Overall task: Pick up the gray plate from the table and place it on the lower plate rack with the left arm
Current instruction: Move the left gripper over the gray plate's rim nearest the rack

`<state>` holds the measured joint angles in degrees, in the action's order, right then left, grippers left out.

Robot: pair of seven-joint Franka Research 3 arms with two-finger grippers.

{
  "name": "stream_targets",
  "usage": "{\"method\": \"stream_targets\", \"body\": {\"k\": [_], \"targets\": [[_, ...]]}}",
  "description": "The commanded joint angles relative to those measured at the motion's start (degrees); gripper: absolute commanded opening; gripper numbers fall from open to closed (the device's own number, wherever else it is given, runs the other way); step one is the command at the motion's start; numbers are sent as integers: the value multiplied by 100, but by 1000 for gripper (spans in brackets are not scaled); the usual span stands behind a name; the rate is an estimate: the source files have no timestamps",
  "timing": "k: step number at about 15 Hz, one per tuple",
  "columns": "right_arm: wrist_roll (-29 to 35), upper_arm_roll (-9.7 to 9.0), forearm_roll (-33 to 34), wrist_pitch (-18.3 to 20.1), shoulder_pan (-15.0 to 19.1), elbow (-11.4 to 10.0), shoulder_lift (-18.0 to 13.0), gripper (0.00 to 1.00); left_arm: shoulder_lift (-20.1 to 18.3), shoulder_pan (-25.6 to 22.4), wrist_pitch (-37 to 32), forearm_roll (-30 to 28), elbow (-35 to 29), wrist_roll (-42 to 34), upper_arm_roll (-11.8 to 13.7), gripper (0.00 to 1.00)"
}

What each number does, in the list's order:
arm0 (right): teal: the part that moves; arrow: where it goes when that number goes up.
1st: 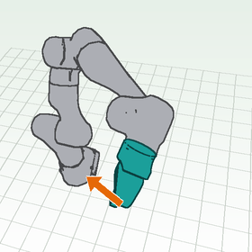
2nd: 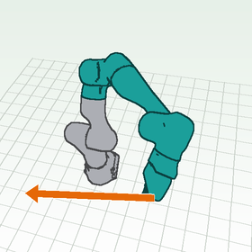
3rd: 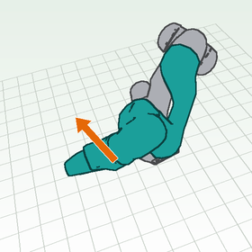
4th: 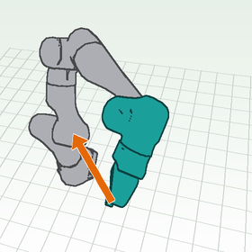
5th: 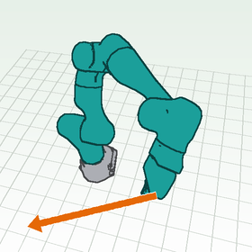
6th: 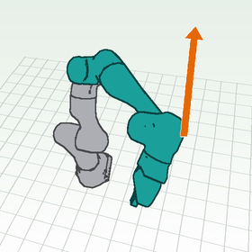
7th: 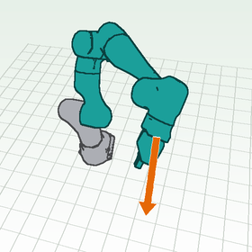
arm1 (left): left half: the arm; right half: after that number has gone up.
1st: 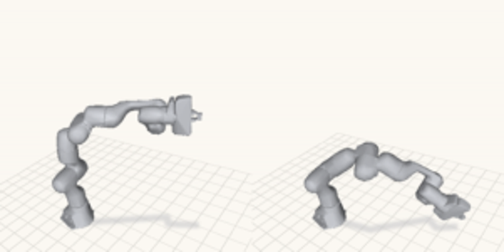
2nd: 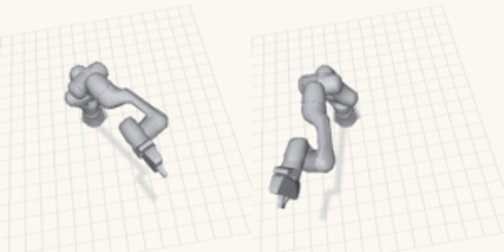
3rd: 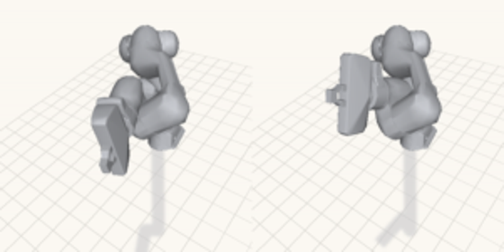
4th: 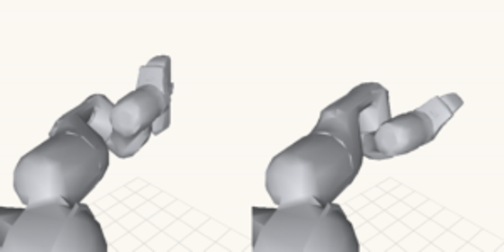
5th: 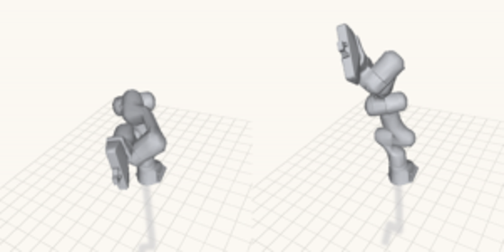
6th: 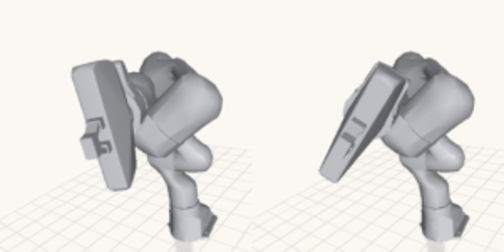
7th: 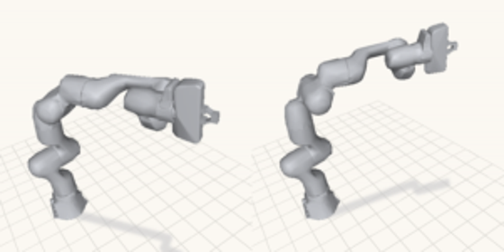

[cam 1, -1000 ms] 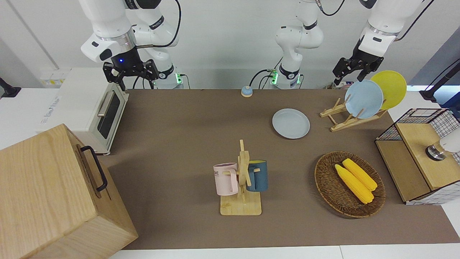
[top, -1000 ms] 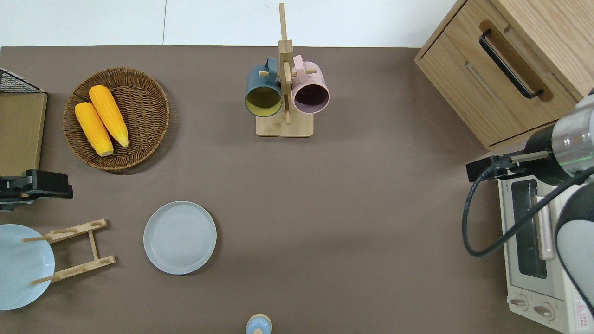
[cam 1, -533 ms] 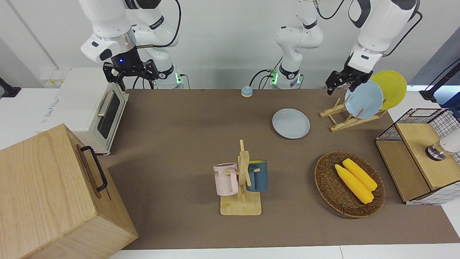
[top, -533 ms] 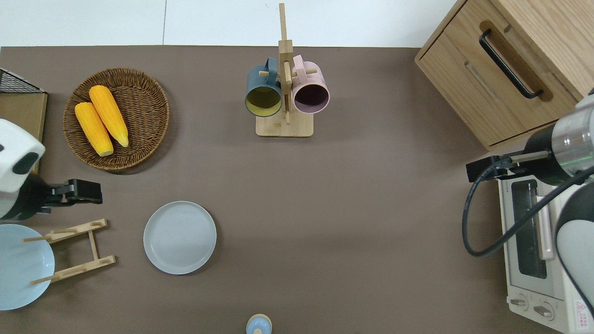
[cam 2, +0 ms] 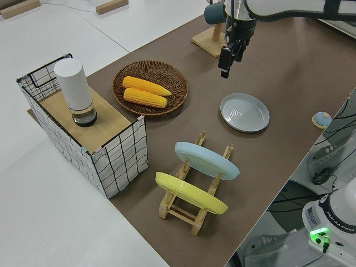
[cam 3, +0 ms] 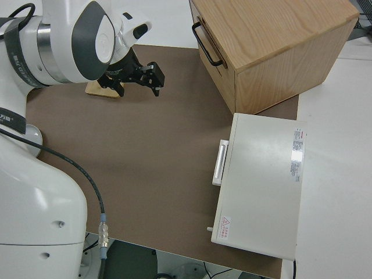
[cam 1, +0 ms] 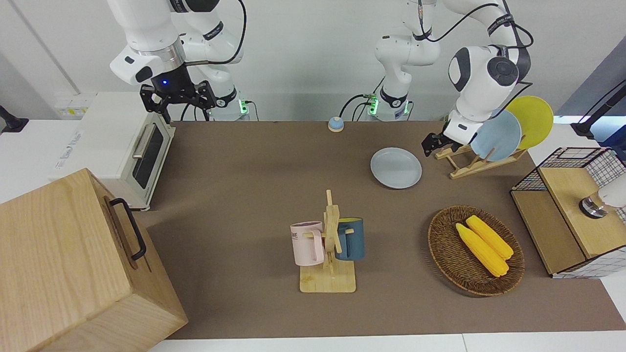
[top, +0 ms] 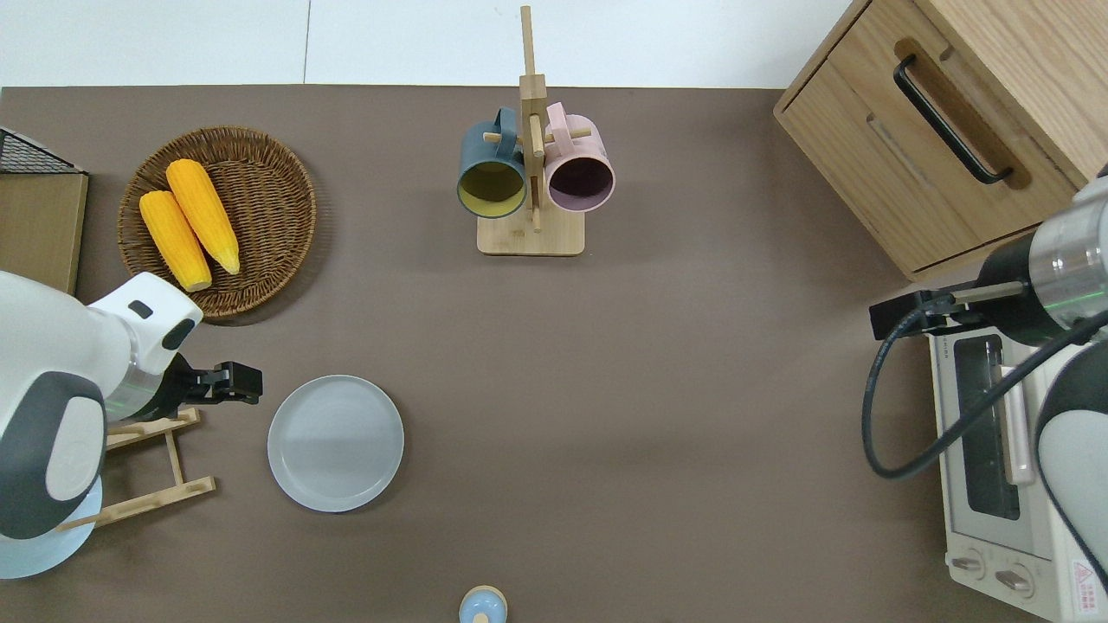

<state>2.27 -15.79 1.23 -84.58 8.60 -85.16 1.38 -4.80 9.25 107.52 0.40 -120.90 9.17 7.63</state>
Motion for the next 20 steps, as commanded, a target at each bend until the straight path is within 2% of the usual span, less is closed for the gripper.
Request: {"method": "stream_targets", "body": {"k": [1,4,8,15,17,20], "targets": [[72,-100,9,82,106,52,-7,983,-65,-46,305,-14,-697,-38,-25,987],[72,-100,9,82,115,52,-7,983,49,-37,550,-14,-1128,50,-25,987],[72,-100,9,82,115,52,-15,983,260,-37,638,-40,-1164,322,-34,987],[72,-100,9,82,115,52,-7,983,638,-11,1131,-260,-1304,322,-69,964],[72,-100,9,82,106,52,-15,983,647,-19,1140,-260,-1322,314,-69,899],[72,-100,9,82,106,52,-15,983,744,-37,1254,-269,-1322,331,-60,478]]}}
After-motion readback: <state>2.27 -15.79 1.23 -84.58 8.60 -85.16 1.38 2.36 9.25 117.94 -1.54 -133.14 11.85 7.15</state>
